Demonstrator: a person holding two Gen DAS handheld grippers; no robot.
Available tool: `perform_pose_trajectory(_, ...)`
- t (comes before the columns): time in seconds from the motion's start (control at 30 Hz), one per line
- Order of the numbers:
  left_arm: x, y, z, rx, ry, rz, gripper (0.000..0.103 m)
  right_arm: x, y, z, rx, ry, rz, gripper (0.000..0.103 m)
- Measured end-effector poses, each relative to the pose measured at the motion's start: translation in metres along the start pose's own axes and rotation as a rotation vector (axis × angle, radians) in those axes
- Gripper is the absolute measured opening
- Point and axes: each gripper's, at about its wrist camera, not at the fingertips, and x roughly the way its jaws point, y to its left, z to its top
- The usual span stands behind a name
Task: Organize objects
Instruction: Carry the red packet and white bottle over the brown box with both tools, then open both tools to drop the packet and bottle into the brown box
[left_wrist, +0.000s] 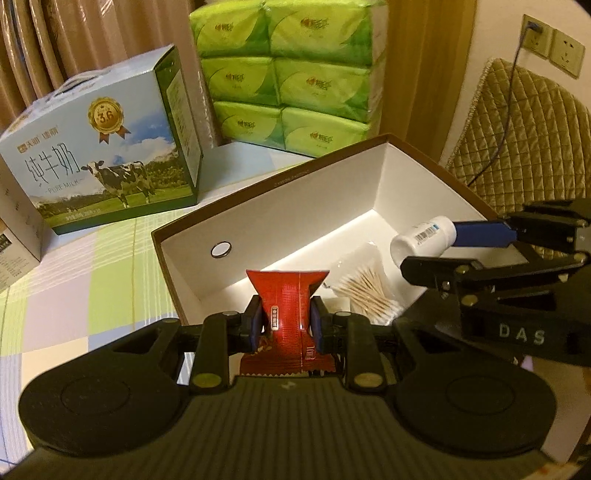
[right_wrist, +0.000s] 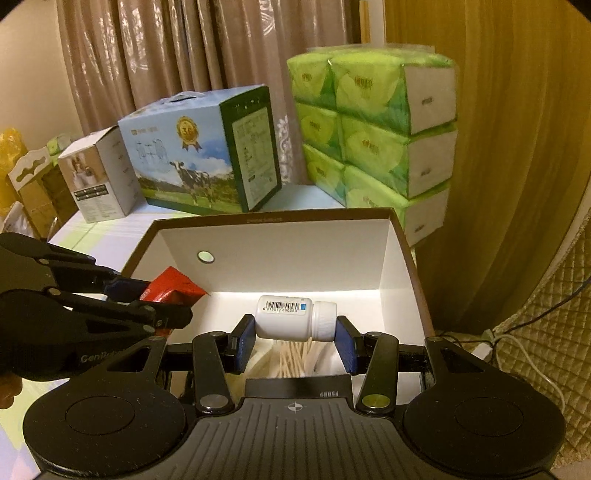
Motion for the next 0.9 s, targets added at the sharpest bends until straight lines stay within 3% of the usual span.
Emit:
perform_pose_trajectory(0.1,0.005,0.002,0.004,0.003,-0.004,0.007,0.023,0.008,-0.002,0.003,0.003,0.008,-0.003,0.044)
perform_pose_trajectory(0.23,0.009,0.003,0.005,0.016,-0.013,0.017,0.037,0.014,-0.002,0.005,0.005,0.014,0.000,0.044)
perform_pose_trajectory(0.33,0.010,0.006,0.005,0.020,-0.011,0.021,0.040,0.018,-0.002,0.006,0.001,0.021,0.002,0.044)
perform_pose_trajectory(0.43,0.011,0.009,0.005,0.024,-0.009,0.031,0.053,0.022,-0.001,0.006,0.000,0.029,0.006,0.044)
perform_pose_trajectory(0.6,0.010,0.011,0.004,0.029,-0.009,0.041,0.057,0.028,0.000,0.006,0.006,0.028,0.007,0.044)
perform_pose_trajectory(0.67,0.009,0.013,0.004,0.029,-0.010,0.045,0.063,0.029,0.000,0.006,0.009,0.013,0.005,0.044)
perform_pose_trajectory(0.9,-0.003,0.013,0.002,0.028,-0.027,0.020,0.074,0.019,-0.007,0.006,0.018,0.009,-0.014,0.059)
